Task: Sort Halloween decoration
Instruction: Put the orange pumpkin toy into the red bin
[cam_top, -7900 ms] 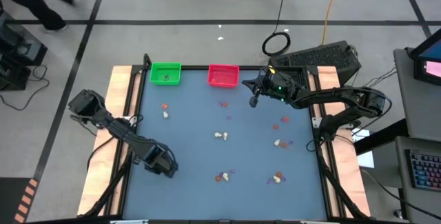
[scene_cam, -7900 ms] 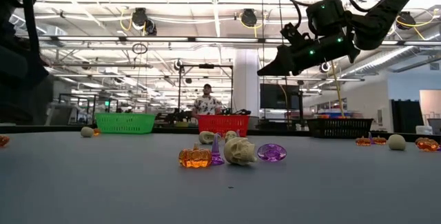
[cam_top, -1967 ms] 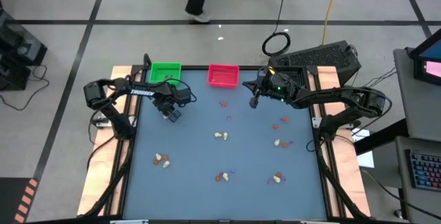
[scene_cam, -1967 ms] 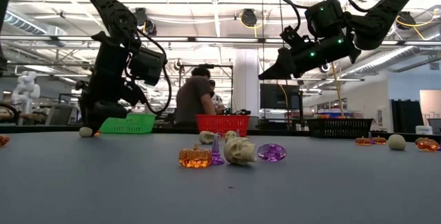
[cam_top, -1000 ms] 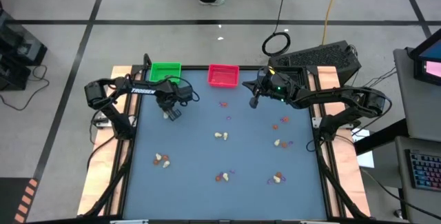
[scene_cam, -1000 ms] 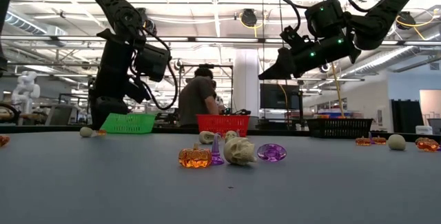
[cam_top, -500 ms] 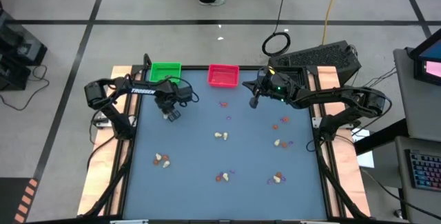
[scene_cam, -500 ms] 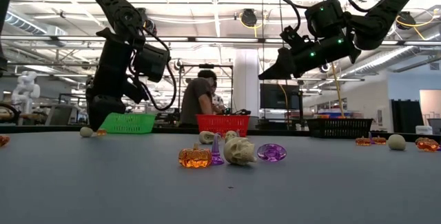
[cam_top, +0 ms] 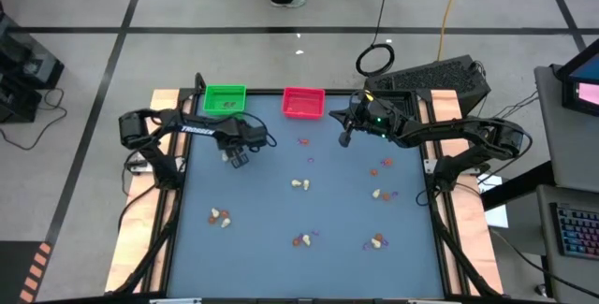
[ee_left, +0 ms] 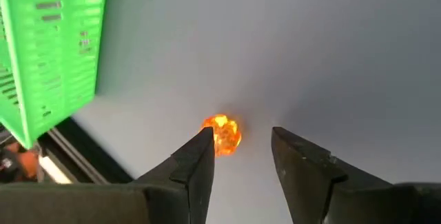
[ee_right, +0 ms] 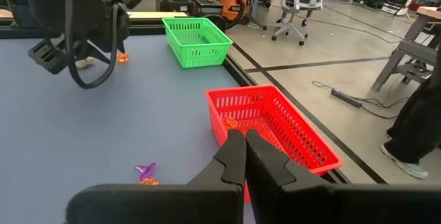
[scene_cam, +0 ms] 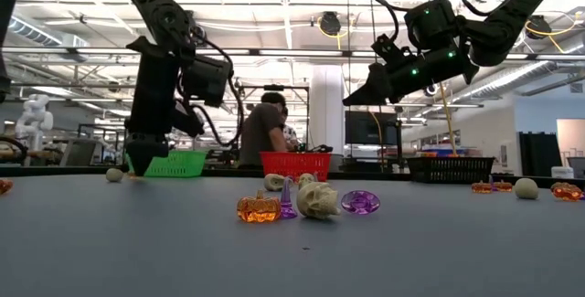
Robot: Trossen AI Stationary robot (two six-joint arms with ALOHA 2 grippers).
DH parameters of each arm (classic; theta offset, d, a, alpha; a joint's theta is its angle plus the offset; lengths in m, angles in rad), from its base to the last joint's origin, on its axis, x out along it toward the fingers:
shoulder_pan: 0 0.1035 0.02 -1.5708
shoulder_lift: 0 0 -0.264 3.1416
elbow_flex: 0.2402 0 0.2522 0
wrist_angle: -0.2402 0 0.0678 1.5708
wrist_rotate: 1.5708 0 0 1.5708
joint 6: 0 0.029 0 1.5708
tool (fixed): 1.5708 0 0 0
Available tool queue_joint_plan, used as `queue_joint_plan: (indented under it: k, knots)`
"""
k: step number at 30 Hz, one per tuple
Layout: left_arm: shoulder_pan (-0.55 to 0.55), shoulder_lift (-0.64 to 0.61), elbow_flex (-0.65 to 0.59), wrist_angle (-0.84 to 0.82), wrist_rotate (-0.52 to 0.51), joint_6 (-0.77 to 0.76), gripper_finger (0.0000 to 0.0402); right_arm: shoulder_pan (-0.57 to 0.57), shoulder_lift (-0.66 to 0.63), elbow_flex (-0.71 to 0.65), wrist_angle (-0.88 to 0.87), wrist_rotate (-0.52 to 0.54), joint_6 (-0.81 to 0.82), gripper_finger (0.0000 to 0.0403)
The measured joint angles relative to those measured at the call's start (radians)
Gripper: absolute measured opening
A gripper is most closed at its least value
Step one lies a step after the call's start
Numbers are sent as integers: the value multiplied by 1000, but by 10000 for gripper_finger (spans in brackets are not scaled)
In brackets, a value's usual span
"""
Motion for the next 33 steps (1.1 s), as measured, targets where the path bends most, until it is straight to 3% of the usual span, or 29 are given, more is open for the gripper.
queue_joint_plan:
  k: [14,27,33]
  knots:
    - [58,57,4,4,-5,-8,148,0,0,0,0,0,0,0]
    - [86,61,0,5,-27,1,41,0,0,0,0,0,0,0]
    - [86,43,12,-14,-15,26,34,0,0,0,0,0,0,0]
